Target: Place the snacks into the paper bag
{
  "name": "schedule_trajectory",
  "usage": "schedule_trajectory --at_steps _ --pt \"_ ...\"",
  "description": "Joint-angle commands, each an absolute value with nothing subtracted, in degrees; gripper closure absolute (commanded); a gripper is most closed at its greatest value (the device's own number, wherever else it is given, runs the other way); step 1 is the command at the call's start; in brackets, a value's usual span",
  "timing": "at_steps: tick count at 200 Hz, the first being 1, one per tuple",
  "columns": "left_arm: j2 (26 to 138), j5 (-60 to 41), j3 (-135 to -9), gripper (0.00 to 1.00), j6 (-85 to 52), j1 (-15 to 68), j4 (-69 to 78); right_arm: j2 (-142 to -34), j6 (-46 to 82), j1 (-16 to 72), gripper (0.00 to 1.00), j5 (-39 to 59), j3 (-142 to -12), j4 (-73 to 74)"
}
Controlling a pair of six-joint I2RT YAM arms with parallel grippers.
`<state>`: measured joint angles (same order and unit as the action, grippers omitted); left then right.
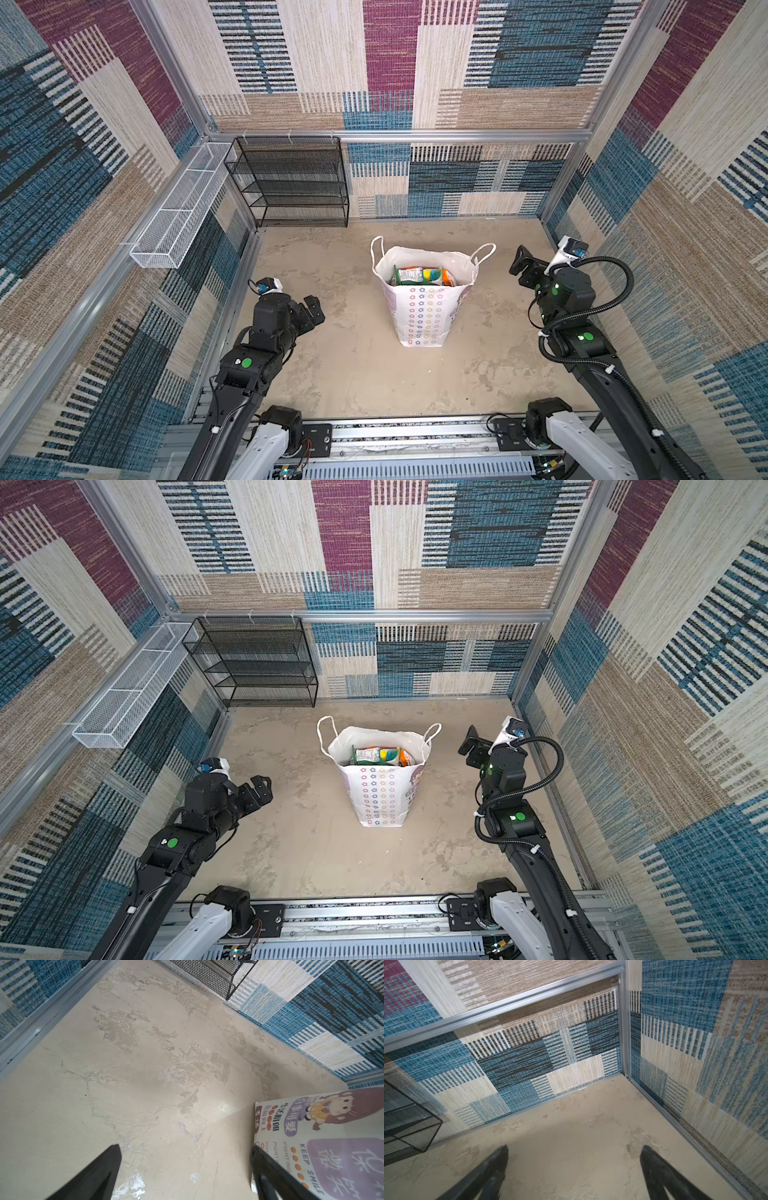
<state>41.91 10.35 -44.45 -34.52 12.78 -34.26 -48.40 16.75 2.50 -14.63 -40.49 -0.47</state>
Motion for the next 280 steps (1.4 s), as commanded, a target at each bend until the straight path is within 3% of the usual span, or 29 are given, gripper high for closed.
schedule_trajectory --at_steps 1,31,100,151,182,204,229,246,280 --pt "44.94 13.53 -44.55 0.01 -34.32 12.74 -27.03 -50.9 20.34 -3.91 0.0 -3.57 -39.12 7.57" --pt "50.51 18.06 -43.76 0.01 -31.55 12.74 -23.65 -56.01 22.83 -10.91 0.0 1.91 -35.53 12.59" --pt "52.28 32.12 -29.53 0.01 -22.87 12.66 -2.03 -59.38 23.46 -11.6 0.0 0.0 -21.09 29.09" --pt "59.52 37.48 -22.14 0.01 -11.86 11.01 20.45 -64.13 20.64 -11.69 0.0 0.53 -18.21 35.01" --pt "67.26 32.53 -20.67 0.0 -9.97 6.31 29.52 -66.05 18.83 -11.71 0.0 1.77 -16.41 39.26" --pt "75.82 32.75 -18.33 0.01 -5.16 4.95 46.33 -66.37 17.08 -11.71 0.0 2.75 -14.43 43.4" --pt "82.65 25.36 -16.34 0.0 -3.43 2.82 58.01 -68.62 16.43 -11.7 0.0 3.17 -11.84 48.43" --pt "80.59 20.93 -18.81 0.0 -3.73 2.55 48.97 -70.25 15.76 -11.76 0.0 4.42 -10.95 51.15" --pt "86.19 15.65 -19.95 0.02 -1.81 1.92 51.79 -72.11 14.19 -11.69 0.0 4.89 -9.48 56.71"
